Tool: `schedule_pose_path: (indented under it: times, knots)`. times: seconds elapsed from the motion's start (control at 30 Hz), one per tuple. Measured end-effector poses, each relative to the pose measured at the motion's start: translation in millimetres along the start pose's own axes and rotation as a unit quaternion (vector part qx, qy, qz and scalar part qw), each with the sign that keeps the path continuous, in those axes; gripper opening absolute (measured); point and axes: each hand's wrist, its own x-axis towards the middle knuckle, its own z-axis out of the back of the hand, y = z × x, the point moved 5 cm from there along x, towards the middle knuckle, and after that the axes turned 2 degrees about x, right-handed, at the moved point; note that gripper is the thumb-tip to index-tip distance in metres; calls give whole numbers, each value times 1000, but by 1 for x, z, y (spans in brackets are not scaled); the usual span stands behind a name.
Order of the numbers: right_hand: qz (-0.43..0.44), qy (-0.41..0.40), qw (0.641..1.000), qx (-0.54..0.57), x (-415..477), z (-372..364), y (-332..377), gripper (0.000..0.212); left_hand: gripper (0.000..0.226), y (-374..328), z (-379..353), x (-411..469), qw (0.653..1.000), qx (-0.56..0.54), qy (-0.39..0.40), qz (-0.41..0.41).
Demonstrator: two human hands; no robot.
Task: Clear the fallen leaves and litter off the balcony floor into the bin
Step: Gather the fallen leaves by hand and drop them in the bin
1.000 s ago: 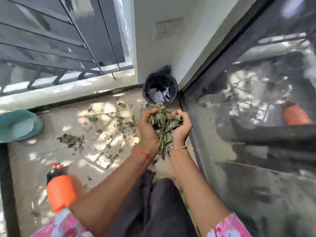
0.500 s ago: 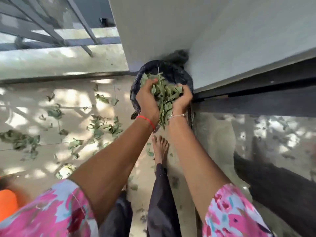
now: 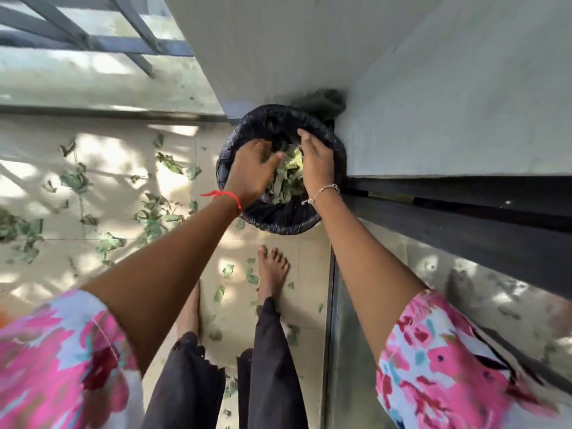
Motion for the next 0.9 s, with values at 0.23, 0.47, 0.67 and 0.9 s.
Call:
schedule_pose_path:
  times: [0.23, 0.47, 0.67, 0.9]
  knots:
    - [38, 153, 928, -338, -56, -11, 52, 33, 43, -40, 47, -48, 977, 181, 94, -68]
    - [135, 343, 750, -549, -182, -36, 163, 34, 48, -62, 164, -150, 961, 251, 85, -78]
    - [342, 340, 640, -598, -343, -71, 295, 34, 43, -74, 311, -304, 963, 261, -47, -47]
    - [609, 346, 474, -534, -573, -120, 363, 28, 28, -45, 421, -556, 926, 217, -298, 81]
